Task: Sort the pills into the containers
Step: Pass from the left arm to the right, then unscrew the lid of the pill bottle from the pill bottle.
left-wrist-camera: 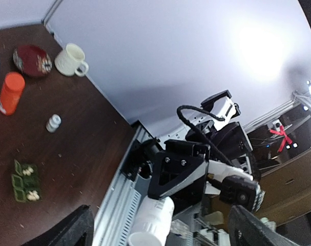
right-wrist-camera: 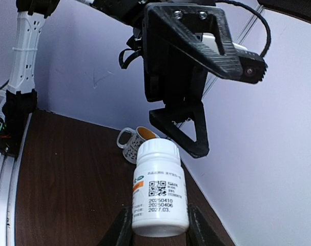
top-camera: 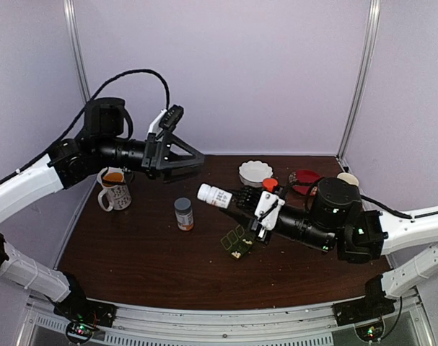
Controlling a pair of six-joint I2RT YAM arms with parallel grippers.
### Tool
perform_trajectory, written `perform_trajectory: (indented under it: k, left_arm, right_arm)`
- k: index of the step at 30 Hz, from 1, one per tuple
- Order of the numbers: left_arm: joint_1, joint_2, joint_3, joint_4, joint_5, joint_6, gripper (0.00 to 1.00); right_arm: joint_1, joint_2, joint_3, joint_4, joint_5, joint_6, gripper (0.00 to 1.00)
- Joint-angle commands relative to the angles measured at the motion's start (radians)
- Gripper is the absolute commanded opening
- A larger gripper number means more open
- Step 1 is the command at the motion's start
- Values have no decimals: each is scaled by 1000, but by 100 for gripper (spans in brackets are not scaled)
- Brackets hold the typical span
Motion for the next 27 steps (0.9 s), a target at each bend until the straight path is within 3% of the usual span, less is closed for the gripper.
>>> perform_trajectory:
  k: [1, 6, 11, 21, 27]
  left_arm:
    - [27, -74, 26, 5, -116, 340, 95]
    - [26, -167, -75, 182, -240, 705, 97]
    - [26, -252, -278, 450, -135, 1086, 98]
    - [-1, -234, -264, 45, 70, 1784, 98]
    - [-27, -207, -258, -8, 50, 1877, 97]
  right_arm:
    - [-18, -80, -37, 58, -118, 276, 0]
    - [-51, -95, -62, 40, -207, 470, 0]
    - [-72, -110, -105, 43, -244, 587, 0]
    - [-91, -103, -129, 98, -337, 735, 0]
    - [-93, -58, -84, 88, -360, 750, 0]
